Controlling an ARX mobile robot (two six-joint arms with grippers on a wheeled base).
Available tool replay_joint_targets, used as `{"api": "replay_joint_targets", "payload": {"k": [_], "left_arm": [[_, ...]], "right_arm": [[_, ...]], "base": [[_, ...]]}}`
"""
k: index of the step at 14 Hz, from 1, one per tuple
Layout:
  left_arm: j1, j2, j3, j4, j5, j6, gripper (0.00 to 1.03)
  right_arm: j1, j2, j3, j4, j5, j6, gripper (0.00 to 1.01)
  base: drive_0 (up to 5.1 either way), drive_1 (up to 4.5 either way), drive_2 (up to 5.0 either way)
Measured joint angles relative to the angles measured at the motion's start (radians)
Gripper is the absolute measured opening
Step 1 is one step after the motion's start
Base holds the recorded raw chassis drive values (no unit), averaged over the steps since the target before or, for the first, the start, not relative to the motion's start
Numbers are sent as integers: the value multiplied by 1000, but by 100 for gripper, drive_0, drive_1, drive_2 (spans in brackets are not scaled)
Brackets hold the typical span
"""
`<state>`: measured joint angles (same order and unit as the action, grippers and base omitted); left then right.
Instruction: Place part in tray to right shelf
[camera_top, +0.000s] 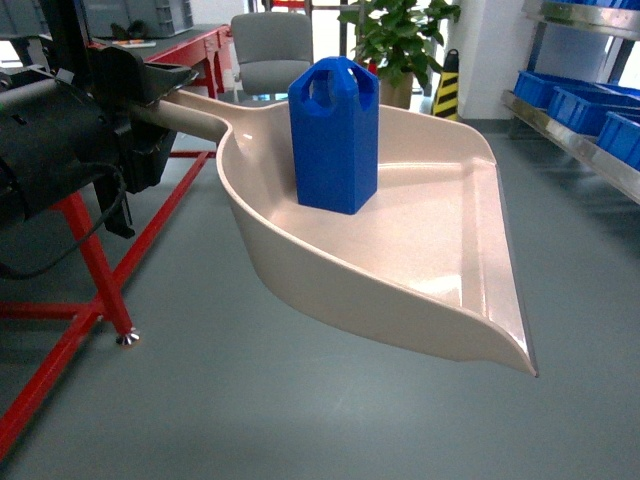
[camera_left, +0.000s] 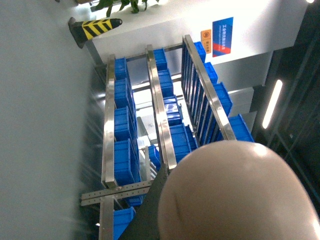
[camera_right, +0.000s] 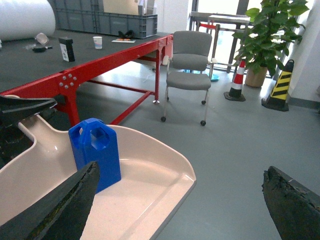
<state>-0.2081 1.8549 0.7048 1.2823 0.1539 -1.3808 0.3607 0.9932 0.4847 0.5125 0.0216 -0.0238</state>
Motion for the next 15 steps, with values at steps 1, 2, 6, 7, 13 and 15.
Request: {"api": "replay_joint_targets", "payload": {"k": [1, 2, 6, 7, 13, 15], "left_arm": [[0, 0, 0, -5, 0, 0, 14], [0, 0, 0, -2, 0, 0, 14], [0, 0, 0, 3, -2, 0, 14], [0, 0, 0, -5, 0, 0, 14], [0, 0, 0, -4, 2, 0, 14], [0, 0, 0, -2, 0, 0, 14]], "right_arm": [[0, 0, 0, -3, 0, 0, 98], [0, 0, 0, -1, -1, 0, 98], [0, -1, 0, 3, 0, 0, 98], [-1, 2, 0, -7, 1, 0, 98], [0, 0, 0, -3, 0, 0, 98], [0, 0, 0, -4, 0, 0, 98]], "base": [[-5, 410, -420], [-5, 410, -420], [-5, 410, -420], [-5, 410, -420], [-2, 413, -418], [-49, 375, -472]]}}
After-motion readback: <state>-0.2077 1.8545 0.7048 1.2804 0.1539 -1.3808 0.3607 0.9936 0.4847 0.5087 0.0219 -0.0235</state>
